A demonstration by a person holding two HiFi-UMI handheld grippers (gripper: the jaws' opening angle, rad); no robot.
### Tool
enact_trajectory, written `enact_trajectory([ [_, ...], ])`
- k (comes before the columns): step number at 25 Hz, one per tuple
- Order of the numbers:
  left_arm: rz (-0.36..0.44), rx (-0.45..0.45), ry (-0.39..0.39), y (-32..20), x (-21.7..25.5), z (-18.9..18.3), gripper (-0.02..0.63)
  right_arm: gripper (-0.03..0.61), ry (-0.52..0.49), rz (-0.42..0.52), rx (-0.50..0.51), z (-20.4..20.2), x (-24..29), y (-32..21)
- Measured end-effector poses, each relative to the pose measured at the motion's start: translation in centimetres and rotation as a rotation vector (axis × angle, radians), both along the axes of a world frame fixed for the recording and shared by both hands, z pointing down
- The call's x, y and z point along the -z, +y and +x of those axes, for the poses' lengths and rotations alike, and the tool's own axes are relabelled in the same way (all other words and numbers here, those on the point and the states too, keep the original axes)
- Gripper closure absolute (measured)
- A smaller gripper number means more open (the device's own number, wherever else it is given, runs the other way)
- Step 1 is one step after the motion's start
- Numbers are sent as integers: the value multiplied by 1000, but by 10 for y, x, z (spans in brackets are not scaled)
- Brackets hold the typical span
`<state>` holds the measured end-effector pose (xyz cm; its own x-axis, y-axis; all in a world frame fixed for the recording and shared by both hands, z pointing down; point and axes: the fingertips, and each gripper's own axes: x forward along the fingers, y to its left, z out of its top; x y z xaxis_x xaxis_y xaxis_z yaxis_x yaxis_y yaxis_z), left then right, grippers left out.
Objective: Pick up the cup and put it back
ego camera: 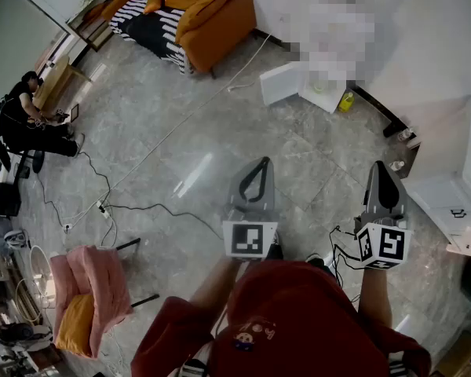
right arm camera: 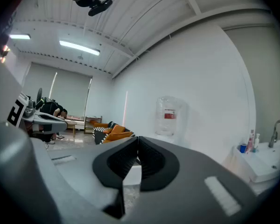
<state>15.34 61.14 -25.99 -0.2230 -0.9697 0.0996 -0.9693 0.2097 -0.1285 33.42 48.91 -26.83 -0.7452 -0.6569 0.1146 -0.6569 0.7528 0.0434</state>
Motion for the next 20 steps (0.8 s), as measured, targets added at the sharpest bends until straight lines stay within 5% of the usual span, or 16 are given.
enact_trajectory([
  [9,32,41,35,30,16,109,612,577,11,-11,25,111,-5,29],
  [20,43,104,27,63,20,123,612,577,-60,22,149,105,8,63],
])
